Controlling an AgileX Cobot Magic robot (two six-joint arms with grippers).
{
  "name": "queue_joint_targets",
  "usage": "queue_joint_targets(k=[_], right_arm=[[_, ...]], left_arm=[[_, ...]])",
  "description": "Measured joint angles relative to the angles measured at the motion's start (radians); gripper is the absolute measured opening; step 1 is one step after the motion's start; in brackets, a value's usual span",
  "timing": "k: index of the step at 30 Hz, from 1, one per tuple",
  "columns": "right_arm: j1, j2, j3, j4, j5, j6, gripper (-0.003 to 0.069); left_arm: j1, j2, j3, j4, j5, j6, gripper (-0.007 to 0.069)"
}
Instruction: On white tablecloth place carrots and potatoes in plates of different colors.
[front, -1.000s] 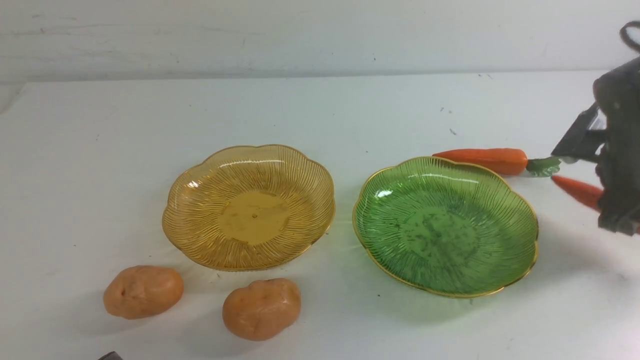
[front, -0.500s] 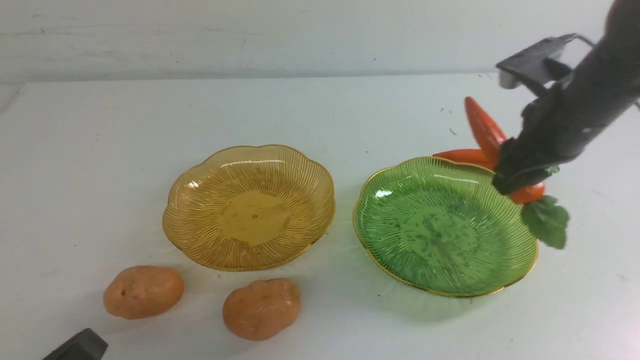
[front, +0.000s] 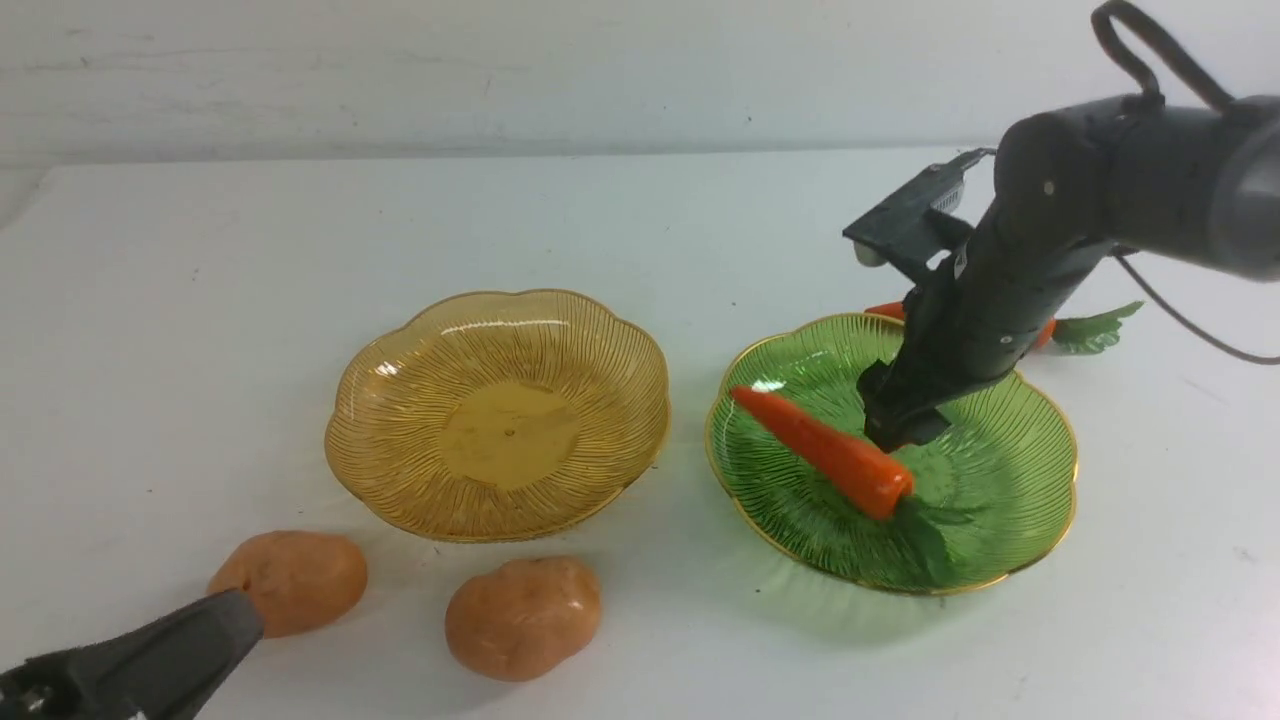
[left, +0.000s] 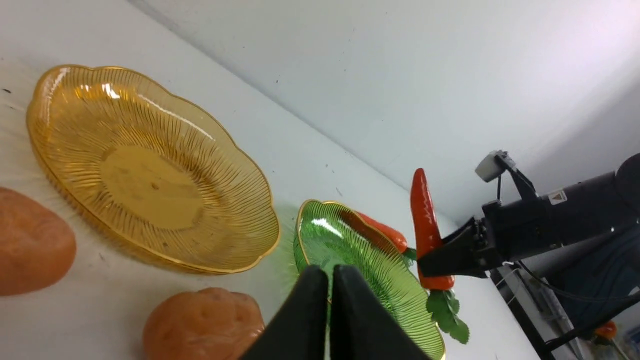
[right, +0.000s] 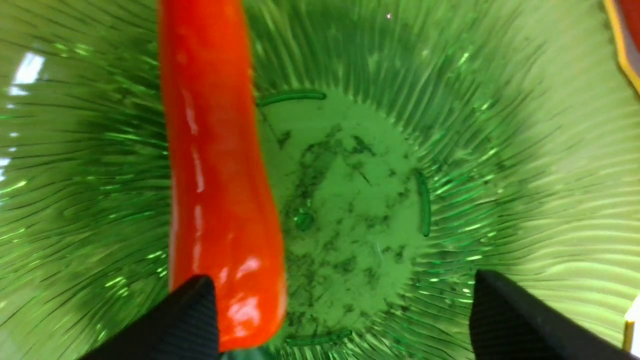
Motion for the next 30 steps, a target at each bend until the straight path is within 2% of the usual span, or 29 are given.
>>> queue_joint_targets(k=[5,8,10,11,12,13,14,16,18,20,24,25,26,30], right_arm=[[0.000,0.000,-0.041,-0.055,0.040,0.087,0.0677],[-0.001,0.000,-0.127,-0.090,0.104,0.104,0.0634],[-0.010,0.001,-0.203,-0.106,0.154,0.105,0.0524],[-0.013,0.002,-0.220,-0.106,0.162,0.104,0.0496],[-0.031,0.009,-0.290,-0.106,0.184,0.099,0.0385],[-0.048,0.018,-0.334,-0.108,0.192,0.090,0.0311],[-0.073,0.034,-0.376,-0.109,0.198,0.068,0.0195],[-0.132,0.084,-0.472,-0.109,0.204,0.038,0.0040],[-0.181,0.145,-0.532,-0.103,0.208,0.026,0.0007],[-0.214,0.202,-0.574,-0.094,0.214,0.013,0.0009],[-0.254,0.309,-0.632,-0.085,0.232,-0.019,0.0075],[-0.265,0.370,-0.666,-0.084,0.244,-0.045,0.0164],[-0.266,0.385,-0.678,-0.083,0.246,-0.052,0.0197],[-0.267,0.439,-0.710,-0.073,0.238,-0.077,0.0435]], left_arm=[[0.000,0.122,-0.114,0.071,0.107,0.000,0.0000],[0.000,0.202,-0.179,0.121,0.200,0.000,0.0000],[0.000,0.233,-0.197,0.133,0.232,0.000,0.0000],[0.000,0.240,-0.200,0.135,0.236,0.000,0.0000],[0.000,0.259,-0.205,0.140,0.251,0.000,0.0000],[0.000,0.266,-0.206,0.143,0.255,0.000,0.0000],[0.000,0.273,-0.206,0.146,0.259,0.000,0.0000],[0.000,0.281,-0.206,0.152,0.265,0.000,0.0000],[0.000,0.282,-0.206,0.154,0.273,0.000,0.0000],[0.000,0.282,-0.206,0.154,0.277,0.000,0.0000],[0.000,0.282,-0.206,0.157,0.282,0.000,0.0000],[0.000,0.282,-0.206,0.158,0.286,0.000,0.0000],[0.000,0.282,-0.206,0.158,0.291,0.000,0.0000],[0.000,0.282,-0.206,0.163,0.322,0.001,0.0000]])
